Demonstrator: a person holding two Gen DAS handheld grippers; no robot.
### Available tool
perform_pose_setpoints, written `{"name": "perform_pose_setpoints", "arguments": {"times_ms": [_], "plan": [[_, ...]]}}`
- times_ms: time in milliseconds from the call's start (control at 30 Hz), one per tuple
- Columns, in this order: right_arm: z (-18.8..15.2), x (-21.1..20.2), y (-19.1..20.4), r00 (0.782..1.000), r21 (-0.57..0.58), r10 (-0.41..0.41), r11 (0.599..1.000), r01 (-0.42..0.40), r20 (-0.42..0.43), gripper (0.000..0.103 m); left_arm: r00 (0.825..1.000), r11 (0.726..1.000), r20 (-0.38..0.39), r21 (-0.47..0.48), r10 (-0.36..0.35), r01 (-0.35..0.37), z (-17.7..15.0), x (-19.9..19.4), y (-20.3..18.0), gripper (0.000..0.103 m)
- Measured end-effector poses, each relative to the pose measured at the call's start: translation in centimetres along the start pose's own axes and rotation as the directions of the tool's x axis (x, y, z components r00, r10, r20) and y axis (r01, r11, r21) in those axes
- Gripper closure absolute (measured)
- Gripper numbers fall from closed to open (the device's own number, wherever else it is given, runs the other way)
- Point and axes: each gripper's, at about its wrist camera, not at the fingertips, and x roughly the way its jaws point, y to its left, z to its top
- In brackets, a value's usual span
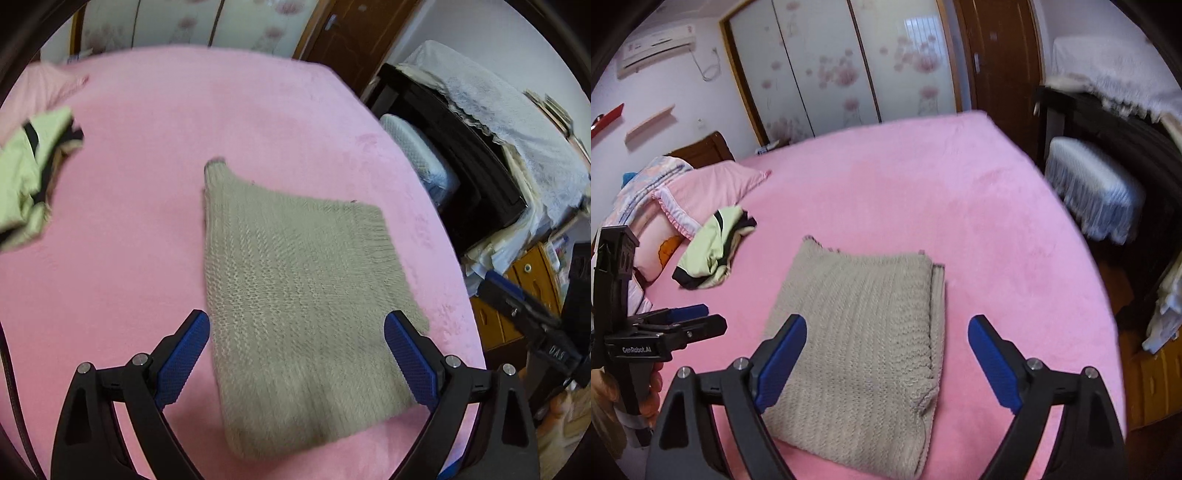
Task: Fold large clothes
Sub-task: 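Grasp the folded beige cardigan edge with both tools, then lift the folded cardigan with both tools and carry it toward the clothes pile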
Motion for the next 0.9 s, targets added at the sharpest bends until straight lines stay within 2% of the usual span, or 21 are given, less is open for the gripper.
{"name": "perform_pose_setpoints", "arguments": {"times_ms": [133, 267, 367, 433, 500, 700, 900], "plan": [[-1.5, 4.7, -1.6, 0.993, 0.04, 0.045, 0.998, -0.041, -0.112, 0.013, 0.998, 0.996, -0.052, -0.082, 0.019, -0.023, 0.0, 4.7, 2.6, 0.008], [-3.1, 7.8, -2.5, 0.98, 0.058, 0.101, 0.994, -0.092, -0.174, 0.013, 0.995, 0.992, -0.102, -0.119, 0.021, -0.033, -0.7, 8.2, 4.3, 0.008], [-4.1, 9.9, -3.2, 0.97, 0.066, 0.112, 0.993, -0.1, -0.217, 0.013, 0.993, 0.992, -0.117, -0.119, 0.018, -0.032, -1.3, 9.7, 4.8, 0.007], [-4.6, 11.4, -4.0, 0.957, 0.1, 0.135, 0.989, -0.113, -0.256, 0.013, 0.993, 0.99, -0.115, -0.143, 0.0, -0.017, -1.4, 10.4, 5.4, 0.0], [-5.2, 12.6, -4.8, 0.942, 0.141, 0.173, 0.981, -0.137, -0.287, 0.013, 0.992, 0.988, -0.121, -0.156, -0.022, 0.003, -1.4, 11.0, 5.8, 0.0], [-5.6, 14.8, -6.2, 0.913, 0.22, 0.276, 0.951, -0.216, -0.299, 0.013, 0.99, 0.988, -0.133, -0.15, -0.053, 0.033, -1.5, 12.1, 5.9, 0.0], [-5.4, 16.0, -6.4, 0.892, 0.233, 0.329, 0.936, -0.264, -0.31, 0.013, 0.979, 0.987, -0.175, -0.14, -0.105, 0.08, -1.7, 12.4, 6.3, 0.0]]}}
